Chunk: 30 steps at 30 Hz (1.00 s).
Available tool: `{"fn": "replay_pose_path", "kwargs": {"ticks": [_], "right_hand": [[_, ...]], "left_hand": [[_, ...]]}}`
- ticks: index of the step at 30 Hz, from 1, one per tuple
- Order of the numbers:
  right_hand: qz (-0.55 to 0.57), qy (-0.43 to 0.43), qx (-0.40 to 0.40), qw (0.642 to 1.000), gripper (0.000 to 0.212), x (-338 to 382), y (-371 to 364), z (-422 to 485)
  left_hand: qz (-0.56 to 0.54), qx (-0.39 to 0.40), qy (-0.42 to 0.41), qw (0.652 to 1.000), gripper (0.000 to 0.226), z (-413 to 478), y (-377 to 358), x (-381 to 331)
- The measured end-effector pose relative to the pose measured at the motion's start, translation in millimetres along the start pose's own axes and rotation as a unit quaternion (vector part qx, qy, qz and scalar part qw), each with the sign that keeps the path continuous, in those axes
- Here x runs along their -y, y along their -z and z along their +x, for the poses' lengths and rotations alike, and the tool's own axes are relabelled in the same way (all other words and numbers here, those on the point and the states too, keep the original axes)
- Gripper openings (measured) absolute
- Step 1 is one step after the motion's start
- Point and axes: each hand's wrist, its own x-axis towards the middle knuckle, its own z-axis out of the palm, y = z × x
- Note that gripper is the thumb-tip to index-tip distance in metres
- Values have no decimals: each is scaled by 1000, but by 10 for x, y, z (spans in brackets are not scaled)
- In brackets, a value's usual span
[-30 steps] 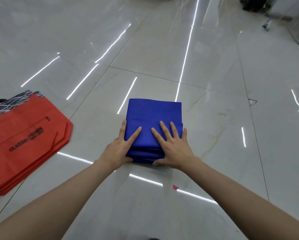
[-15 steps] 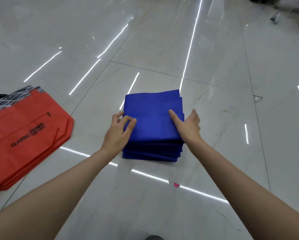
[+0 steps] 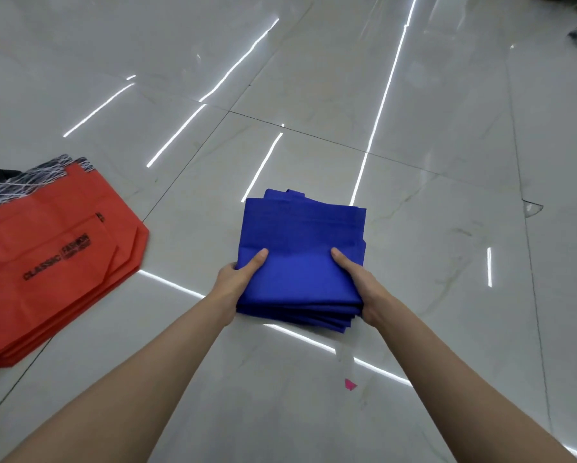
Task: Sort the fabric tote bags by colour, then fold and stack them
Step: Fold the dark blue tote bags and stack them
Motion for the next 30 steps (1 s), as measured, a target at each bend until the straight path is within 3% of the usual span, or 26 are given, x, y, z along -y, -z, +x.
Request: {"fn": "replay_pose_path", "kwargs": {"ticks": [4, 8, 11, 13, 18, 21, 25, 30], "right_hand": [[-51, 81, 17, 995, 72, 264, -331, 87], [-110, 109, 89, 984, 76, 636, -853, 74], [-150, 101, 137, 974, 86, 754, -1230, 45], [-166, 103, 164, 967, 85, 774, -1472, 8], [-203, 124, 233, 943, 59, 792, -2179, -97], [-227, 133, 266, 927, 70, 705, -2631, -190], [-260, 117, 314, 906, 72, 563, -3191, -447], [-321, 107, 381, 860, 68, 272, -3803, -876]], "left_hand": [[-67, 13, 5, 998, 43, -59, 293, -202], [-127, 37, 33, 991, 54, -230, 800, -399], [-196, -4, 15, 981, 28, -402, 1070, -490], [-223, -27, -2, 975, 30, -513, 1241, -529], [-275, -83, -22, 958, 37, -713, 1789, -460], [-301, -125, -39, 945, 32, -876, 2146, -392], [-334, -183, -55, 923, 61, -1261, 2600, -271], [-397, -253, -63, 880, 73, -1875, 2920, 72]]}}
